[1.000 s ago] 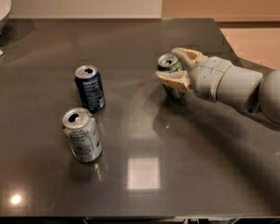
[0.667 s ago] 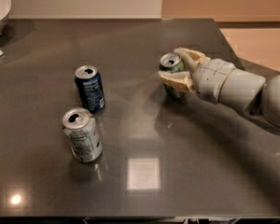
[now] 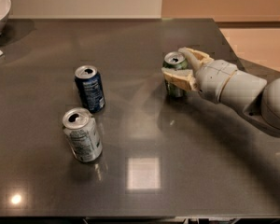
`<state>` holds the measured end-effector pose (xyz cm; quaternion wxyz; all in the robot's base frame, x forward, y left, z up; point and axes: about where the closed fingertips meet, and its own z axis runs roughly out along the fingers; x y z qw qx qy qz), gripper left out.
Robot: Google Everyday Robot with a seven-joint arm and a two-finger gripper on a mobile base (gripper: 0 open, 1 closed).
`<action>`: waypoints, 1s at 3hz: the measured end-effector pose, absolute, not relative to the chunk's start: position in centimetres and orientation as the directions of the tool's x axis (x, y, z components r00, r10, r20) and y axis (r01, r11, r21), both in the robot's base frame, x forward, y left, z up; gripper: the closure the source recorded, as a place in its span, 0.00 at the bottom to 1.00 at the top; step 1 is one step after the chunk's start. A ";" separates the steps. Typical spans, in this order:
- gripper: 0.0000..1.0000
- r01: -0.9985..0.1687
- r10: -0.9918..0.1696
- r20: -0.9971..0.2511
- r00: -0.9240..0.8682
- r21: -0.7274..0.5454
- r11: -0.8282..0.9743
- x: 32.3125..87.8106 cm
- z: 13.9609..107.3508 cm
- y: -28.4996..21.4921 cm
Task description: Place green can upright
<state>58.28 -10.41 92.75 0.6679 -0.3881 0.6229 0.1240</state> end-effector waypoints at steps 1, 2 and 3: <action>0.35 -0.647 -0.267 -0.949 0.170 -0.311 0.696 58.8 92.5 -11.0; 0.13 -0.648 -0.226 -0.962 0.154 -0.271 0.712 59.1 92.1 -11.5; 0.00 -0.649 -0.195 -0.970 0.143 -0.241 0.722 59.2 91.6 -11.9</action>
Offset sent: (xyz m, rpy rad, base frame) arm 0.0119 -0.0228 -0.0135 0.1582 0.0555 -0.0336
